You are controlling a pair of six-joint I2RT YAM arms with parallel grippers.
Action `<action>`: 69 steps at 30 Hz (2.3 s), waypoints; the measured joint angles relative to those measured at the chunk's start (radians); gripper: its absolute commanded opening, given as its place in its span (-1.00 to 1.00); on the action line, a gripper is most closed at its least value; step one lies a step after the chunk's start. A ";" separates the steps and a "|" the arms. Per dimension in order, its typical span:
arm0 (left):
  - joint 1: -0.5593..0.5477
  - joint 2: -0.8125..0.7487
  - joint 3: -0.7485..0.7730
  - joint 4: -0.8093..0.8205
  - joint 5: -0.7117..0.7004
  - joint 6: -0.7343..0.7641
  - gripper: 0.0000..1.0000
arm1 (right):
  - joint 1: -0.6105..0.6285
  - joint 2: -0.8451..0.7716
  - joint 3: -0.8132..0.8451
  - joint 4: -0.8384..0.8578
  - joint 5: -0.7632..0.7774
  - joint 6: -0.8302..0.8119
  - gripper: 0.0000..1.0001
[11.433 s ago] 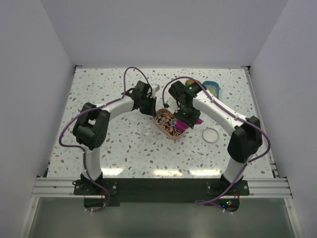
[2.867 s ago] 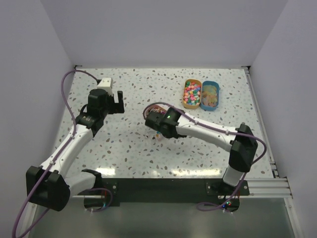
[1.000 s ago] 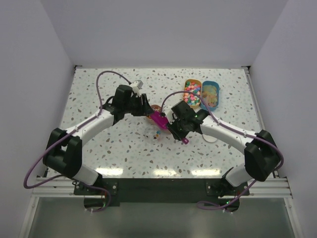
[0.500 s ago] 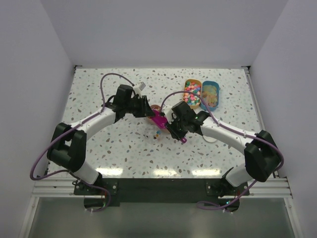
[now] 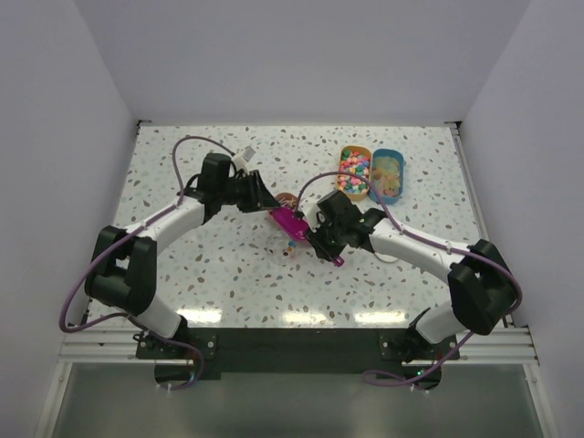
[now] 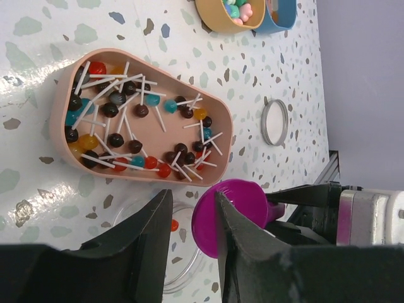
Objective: Pack the candies
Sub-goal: Adjust the spatula.
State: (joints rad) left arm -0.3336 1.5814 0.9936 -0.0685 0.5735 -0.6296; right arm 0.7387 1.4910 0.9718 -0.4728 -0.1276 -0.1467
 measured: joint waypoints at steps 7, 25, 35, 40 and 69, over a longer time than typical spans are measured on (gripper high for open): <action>0.004 0.000 -0.001 -0.003 0.032 0.000 -0.27 | 0.000 0.000 0.000 0.003 -0.003 -0.006 -1.00; 0.019 0.023 0.008 -0.027 0.105 0.059 -1.00 | -0.006 -0.008 -0.013 0.019 -0.048 -0.012 -0.49; 0.103 -0.036 -0.143 0.173 0.204 -0.103 -1.00 | -0.006 -0.212 -0.151 0.213 -0.078 0.023 0.00; 0.119 -0.042 -0.172 0.246 0.227 -0.163 -1.00 | -0.009 -0.277 -0.198 0.284 -0.082 0.040 -0.01; 0.135 -0.055 -0.301 0.570 0.308 -0.426 -1.00 | -0.046 -0.343 -0.277 0.383 -0.140 0.068 -1.00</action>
State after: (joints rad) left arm -0.1982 1.5269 0.6922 0.5018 0.8814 -1.0561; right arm 0.6926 1.1481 0.6952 -0.0902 -0.2676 -0.0784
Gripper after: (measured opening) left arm 0.046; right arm 0.313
